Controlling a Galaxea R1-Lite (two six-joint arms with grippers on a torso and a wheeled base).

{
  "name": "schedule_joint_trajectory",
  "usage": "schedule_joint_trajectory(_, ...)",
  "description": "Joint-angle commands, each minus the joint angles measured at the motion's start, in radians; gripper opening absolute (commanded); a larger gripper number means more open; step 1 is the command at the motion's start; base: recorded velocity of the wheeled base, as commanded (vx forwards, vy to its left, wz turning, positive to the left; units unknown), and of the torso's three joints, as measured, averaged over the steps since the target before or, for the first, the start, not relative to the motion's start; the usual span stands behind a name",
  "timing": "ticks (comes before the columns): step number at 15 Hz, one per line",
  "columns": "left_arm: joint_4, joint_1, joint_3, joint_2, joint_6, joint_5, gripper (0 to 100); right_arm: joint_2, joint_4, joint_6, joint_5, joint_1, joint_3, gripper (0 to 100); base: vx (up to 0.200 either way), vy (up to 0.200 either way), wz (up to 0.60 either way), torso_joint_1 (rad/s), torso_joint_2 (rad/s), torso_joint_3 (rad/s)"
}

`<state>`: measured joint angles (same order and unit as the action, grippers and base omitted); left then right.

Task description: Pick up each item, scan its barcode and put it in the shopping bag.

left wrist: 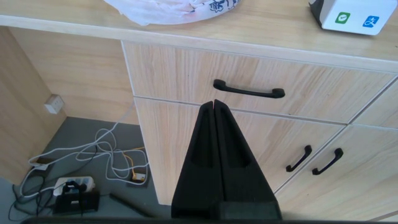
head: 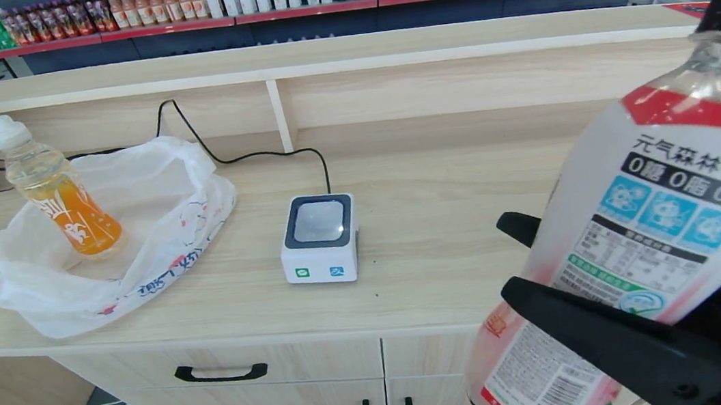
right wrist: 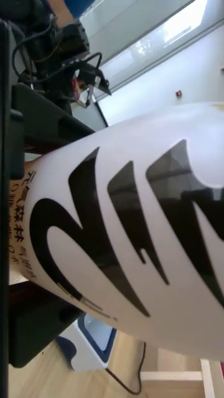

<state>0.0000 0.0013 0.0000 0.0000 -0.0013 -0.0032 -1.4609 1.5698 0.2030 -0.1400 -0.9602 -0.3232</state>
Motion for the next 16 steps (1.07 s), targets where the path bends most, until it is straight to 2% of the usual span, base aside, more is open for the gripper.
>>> schedule_joint_trajectory(1, 0.0, 0.0, 0.0, 0.0, 0.0, 0.0, 0, -0.07, 0.001, -0.037, -0.001, 0.058, -0.008, 0, 0.0, 0.0, 0.0, 0.0, 0.0, 0.0)
schedule_joint_trajectory(5, 0.0, 0.0, 0.0, 0.0, 0.0, 0.0, 0, -0.147, 0.001, -0.177, 0.013, 0.175, -0.008, 0, 0.0, 0.0, 0.0, 0.0, 0.0, 0.0)
schedule_joint_trajectory(8, 0.0, 0.0, 0.0, 0.0, 0.001, 0.0, 0, -0.168, 0.001, -0.297, 0.042, 0.353, -0.013, 0, 0.0, 0.0, 0.0, 0.0, 0.0, 0.0)
schedule_joint_trajectory(11, 0.0, 0.0, 0.0, 0.0, 0.003, 0.0, 0, -0.157, 0.001, -0.31, 0.043, 0.396, -0.01, 0, 0.0, 0.0, 0.0, 0.0, 0.0, 0.0)
schedule_joint_trajectory(16, 0.0, 0.0, 0.0, 0.0, 0.003, 0.0, 0, -0.187, 0.001, -0.323, 0.046, 0.572, -0.043, 0, 0.0, 0.0, 0.0, 0.0, 0.0, 0.0)
